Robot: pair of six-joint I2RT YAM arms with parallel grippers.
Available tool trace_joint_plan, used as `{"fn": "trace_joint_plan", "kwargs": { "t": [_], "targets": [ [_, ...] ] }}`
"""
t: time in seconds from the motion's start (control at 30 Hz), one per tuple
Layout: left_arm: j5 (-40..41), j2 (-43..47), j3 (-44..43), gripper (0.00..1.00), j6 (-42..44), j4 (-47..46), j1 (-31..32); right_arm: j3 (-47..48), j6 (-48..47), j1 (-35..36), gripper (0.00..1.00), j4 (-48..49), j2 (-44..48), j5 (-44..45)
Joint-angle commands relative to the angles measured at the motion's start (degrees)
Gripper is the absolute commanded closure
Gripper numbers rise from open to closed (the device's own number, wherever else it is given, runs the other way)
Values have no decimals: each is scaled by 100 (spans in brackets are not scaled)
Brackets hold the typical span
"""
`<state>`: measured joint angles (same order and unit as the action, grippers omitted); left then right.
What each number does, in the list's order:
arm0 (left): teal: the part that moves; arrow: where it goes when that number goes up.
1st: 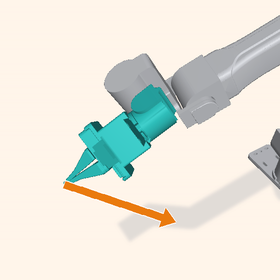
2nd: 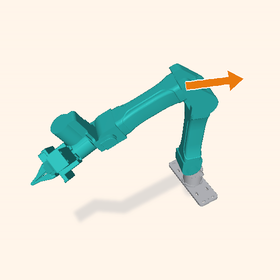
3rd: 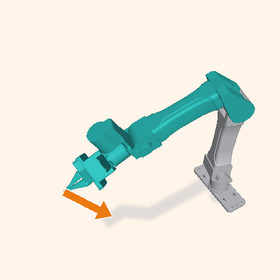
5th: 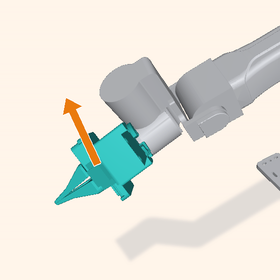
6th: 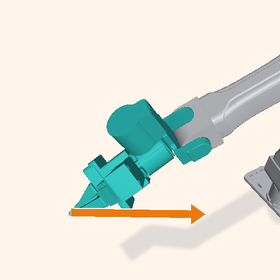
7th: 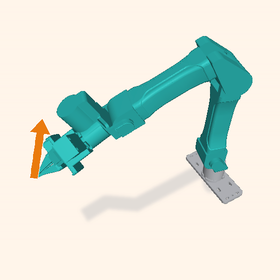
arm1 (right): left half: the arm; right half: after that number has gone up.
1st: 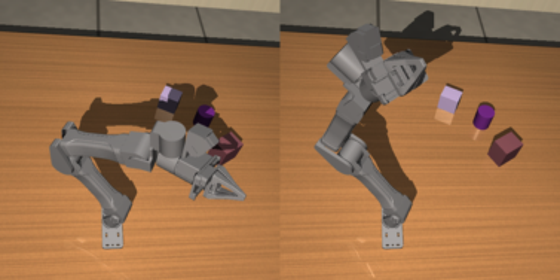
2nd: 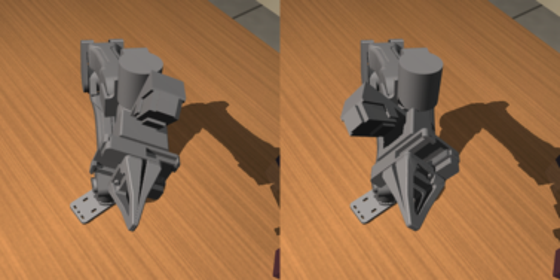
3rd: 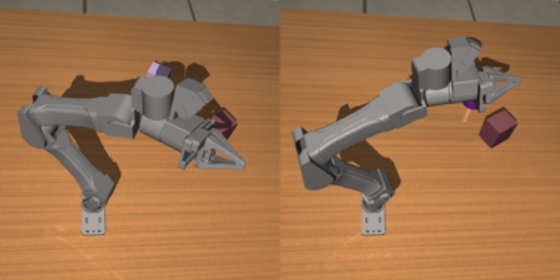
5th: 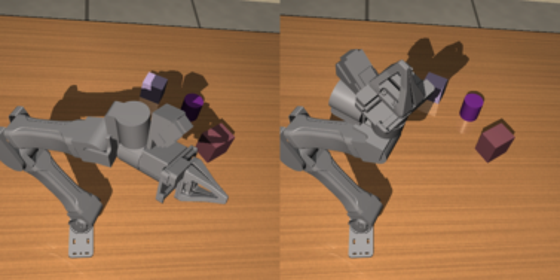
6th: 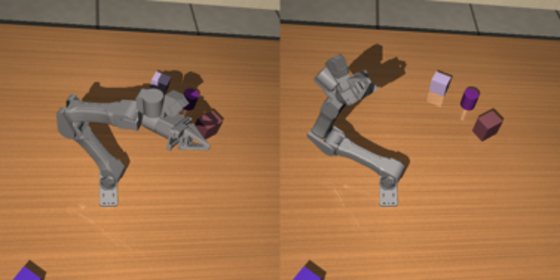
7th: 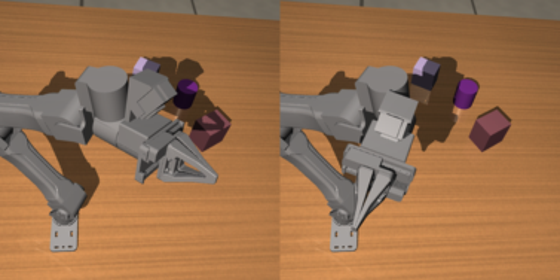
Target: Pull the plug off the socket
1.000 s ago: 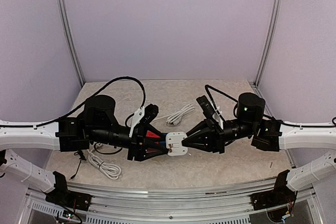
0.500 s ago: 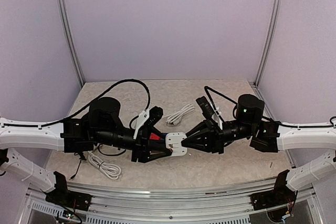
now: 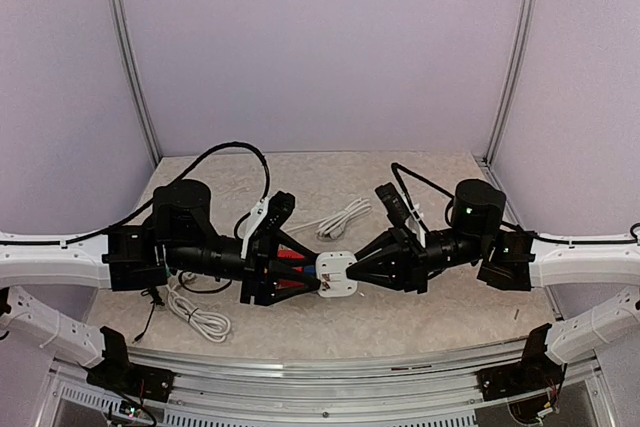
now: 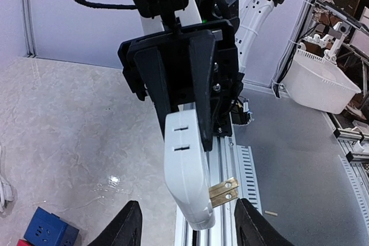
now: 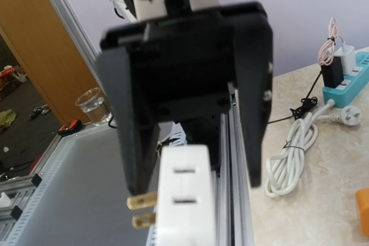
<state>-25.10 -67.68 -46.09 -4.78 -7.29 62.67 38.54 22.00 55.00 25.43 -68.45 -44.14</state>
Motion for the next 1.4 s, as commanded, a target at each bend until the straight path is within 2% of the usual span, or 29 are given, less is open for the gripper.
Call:
{"fn": "trace_joint_plan", "kwargs": {
  "t": [0.0,0.3,0.67,0.87,1.07,1.37],
  "targets": [
    [-118,61,80,46,-88,-280,-30,-60,13,37,100,11,53,-22],
    [365,-305,-151,47,-160,-245,5,-97,174,37,100,251,0,-94],
    [593,-815,-446,48,-88,-242,179,-145,334,72,100,535,-77,-95],
    [967,-940,-653,49,-8,112,175,-163,309,72,100,516,-64,-47],
    [300,-630,-390,41,22,-98,202,-172,200,72,100,345,-46,119],
    [352,-309,-186,40,-147,-325,81,-103,208,72,100,357,-193,110]
  ]
}}
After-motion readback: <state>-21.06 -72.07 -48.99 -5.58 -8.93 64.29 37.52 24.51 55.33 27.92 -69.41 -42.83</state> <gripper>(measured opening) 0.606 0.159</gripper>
